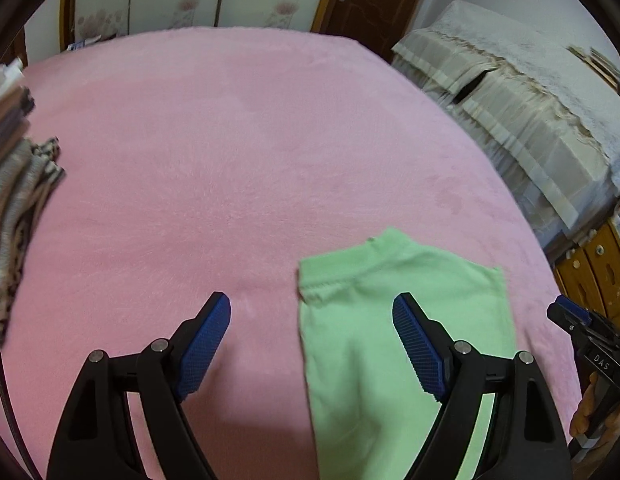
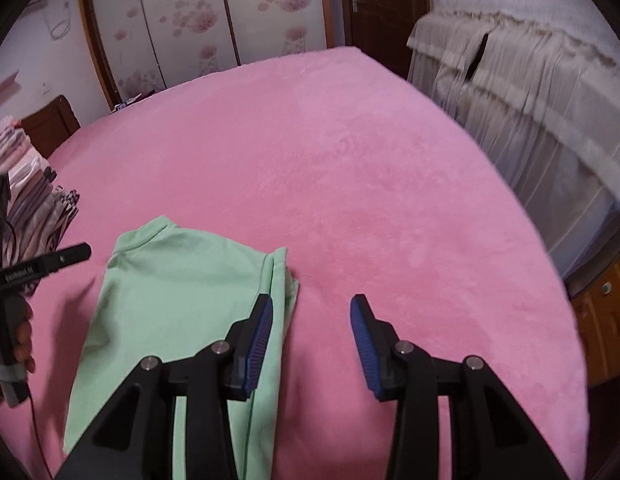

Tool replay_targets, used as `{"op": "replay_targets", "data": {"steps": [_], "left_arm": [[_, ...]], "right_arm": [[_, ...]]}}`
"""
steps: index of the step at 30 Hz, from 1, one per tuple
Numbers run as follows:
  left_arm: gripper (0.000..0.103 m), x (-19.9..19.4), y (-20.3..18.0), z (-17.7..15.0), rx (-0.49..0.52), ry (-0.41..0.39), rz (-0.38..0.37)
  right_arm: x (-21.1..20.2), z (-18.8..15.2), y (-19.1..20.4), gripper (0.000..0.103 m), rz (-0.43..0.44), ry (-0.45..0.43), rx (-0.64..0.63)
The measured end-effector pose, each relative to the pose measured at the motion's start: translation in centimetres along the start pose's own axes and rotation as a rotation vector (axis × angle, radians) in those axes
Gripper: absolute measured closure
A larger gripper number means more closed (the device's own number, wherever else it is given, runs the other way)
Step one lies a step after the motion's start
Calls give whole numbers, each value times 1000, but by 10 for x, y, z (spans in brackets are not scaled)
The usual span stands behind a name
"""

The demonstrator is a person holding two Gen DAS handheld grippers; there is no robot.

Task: Fold small clothes

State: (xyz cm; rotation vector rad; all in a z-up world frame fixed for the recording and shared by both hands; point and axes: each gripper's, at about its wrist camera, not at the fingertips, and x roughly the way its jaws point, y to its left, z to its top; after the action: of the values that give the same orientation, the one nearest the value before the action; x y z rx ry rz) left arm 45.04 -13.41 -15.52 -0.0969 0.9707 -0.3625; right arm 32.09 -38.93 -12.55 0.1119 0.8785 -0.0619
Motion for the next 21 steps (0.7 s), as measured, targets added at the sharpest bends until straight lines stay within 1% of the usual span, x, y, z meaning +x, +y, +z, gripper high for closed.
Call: {"op": "replay_targets", "data": {"steps": [3,5,8,13,18,21], "left_arm": [[14,-27,-14,-15,46,-11,-4],[13,-47,-23,-29,78,-19,0],[13,-68,-28,-47,93,-22,0],[12,-100,-40,-81,74,-25,-18],[12,-121,-49,-108,54,-69,-3],[12,-132,-52,-121,44,-92,6]], "right_arm": [[-34,-13,11,48,-15,-11,-26],[-51,-22,20,38,-19,-27,-45],[-81,-38,34,31,-20,-53,-76],[-112,-61,48,30,5,-72,-66],[-135,-82,61,29,11,-108,-48],[-143,-93,66,26,9,-128,-39]]}}
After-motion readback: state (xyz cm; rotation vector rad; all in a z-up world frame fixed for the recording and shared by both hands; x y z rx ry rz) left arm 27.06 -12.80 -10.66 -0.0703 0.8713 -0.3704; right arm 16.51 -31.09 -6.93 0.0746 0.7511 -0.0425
